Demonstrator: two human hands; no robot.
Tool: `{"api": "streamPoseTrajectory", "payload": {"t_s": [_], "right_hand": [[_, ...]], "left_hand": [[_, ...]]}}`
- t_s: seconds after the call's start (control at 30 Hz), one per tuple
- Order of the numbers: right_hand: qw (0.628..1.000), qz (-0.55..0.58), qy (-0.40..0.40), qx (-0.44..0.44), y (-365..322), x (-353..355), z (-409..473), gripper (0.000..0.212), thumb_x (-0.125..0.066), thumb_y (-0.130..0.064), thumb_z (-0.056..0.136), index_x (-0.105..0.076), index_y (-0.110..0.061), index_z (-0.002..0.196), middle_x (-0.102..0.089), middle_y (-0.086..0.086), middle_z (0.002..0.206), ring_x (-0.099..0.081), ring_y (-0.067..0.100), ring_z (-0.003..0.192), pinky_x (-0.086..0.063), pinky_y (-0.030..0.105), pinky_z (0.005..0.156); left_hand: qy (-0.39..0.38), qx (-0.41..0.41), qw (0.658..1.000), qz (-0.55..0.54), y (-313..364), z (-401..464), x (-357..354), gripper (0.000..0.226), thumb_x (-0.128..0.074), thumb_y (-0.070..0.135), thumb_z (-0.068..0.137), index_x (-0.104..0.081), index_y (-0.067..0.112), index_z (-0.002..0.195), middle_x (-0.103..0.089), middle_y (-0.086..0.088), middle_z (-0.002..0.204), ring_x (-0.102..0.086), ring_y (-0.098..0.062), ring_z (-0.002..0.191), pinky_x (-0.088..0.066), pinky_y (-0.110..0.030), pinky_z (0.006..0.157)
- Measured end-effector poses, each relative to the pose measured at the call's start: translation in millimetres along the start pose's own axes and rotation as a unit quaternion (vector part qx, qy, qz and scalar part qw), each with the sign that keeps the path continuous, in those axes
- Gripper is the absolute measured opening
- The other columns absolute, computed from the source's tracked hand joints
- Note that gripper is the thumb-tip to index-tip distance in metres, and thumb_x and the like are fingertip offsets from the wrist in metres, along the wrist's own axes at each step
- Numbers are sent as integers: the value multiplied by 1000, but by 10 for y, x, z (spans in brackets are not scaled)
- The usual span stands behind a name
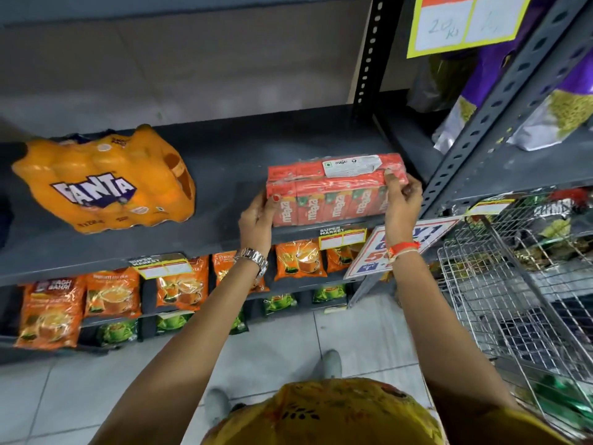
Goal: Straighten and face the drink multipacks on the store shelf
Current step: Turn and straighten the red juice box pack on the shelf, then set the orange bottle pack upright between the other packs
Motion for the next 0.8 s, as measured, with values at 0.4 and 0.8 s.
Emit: {"api": "streamPoseTrajectory", "payload": {"t_s": [0.4, 0.8], "right_hand": [[984, 31, 173, 2, 305, -127, -1084, 20, -41, -20, 97, -45, -12, 114, -53, 1, 111, -53, 9, 97, -45, 13, 82], [982, -10, -188, 10, 615, -2369, -2410, 24, -52, -31, 93, -51, -20, 114, -54, -19, 106, -51, -22, 91, -41, 0, 77]], "left_hand": [[5, 8, 1000, 2, -52, -266, 831, 40, -46, 26, 90, -47, 11, 127, -51, -9, 134, -48, -10, 119, -37, -2, 88], [338, 20, 941, 1, -386, -111, 3404, 42, -50, 24, 88, -42, 2, 123, -45, -15, 124, -49, -21, 108, -38, -20, 88]]}}
Point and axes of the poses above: each hand's wrist, its own z-axis towards the middle knuckle, its own x-axis out of the back of the hand, y = z × x, the point moved 6 cm from there along z, towards the middle knuckle
